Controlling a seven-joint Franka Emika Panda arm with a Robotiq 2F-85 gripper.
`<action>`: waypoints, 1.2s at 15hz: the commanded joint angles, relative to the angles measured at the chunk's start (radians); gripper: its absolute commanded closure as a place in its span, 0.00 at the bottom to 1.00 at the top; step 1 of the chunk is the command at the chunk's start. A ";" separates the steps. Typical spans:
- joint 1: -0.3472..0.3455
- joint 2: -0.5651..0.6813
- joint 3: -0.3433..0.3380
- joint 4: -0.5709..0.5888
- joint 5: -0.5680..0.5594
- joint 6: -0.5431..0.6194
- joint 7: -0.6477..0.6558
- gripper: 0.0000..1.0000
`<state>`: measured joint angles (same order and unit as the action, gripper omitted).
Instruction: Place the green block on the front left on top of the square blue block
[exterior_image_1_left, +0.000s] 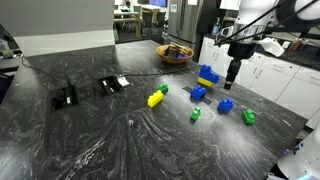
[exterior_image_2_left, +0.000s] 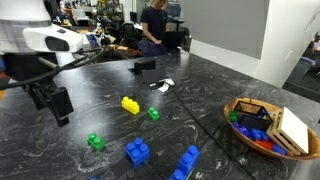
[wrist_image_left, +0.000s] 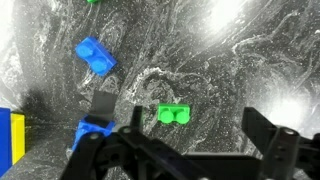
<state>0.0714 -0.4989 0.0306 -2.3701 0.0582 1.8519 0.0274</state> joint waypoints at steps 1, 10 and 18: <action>-0.007 0.042 0.031 0.000 -0.047 0.040 -0.004 0.00; -0.002 0.130 0.047 -0.014 -0.072 0.160 0.026 0.00; -0.012 0.223 0.045 -0.034 -0.054 0.303 0.093 0.00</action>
<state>0.0687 -0.3304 0.0727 -2.3936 -0.0131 2.0741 0.0824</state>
